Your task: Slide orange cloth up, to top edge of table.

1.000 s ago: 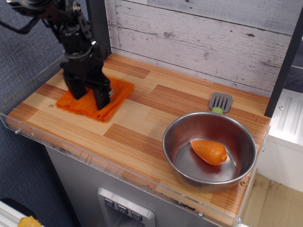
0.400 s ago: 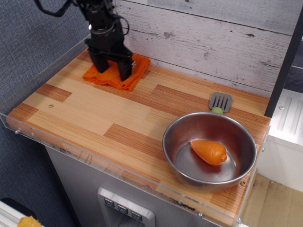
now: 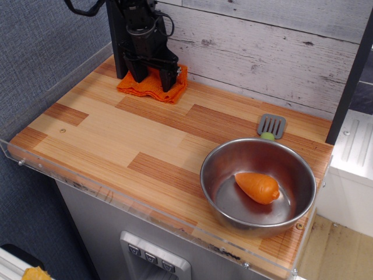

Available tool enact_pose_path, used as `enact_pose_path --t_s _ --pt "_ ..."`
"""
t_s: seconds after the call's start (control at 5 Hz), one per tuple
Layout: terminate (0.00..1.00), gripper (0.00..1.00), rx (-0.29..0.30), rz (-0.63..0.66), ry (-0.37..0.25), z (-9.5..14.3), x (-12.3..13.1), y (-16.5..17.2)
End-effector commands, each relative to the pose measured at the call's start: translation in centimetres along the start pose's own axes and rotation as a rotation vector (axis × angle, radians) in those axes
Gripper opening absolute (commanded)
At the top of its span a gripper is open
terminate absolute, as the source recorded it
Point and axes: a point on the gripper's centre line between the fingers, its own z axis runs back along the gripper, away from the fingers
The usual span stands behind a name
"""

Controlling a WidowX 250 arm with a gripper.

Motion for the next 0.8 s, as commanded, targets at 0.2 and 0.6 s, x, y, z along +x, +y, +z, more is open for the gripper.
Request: enact_pose_path --t_s 0.2,0.6 --pt "0.00 1.00 0.028 -0.070 -0.151 9.4 6.7 -0.9" --pt "0.00 1.00 0.077 -0.085 -0.186 14.9 5.4 -1.3"
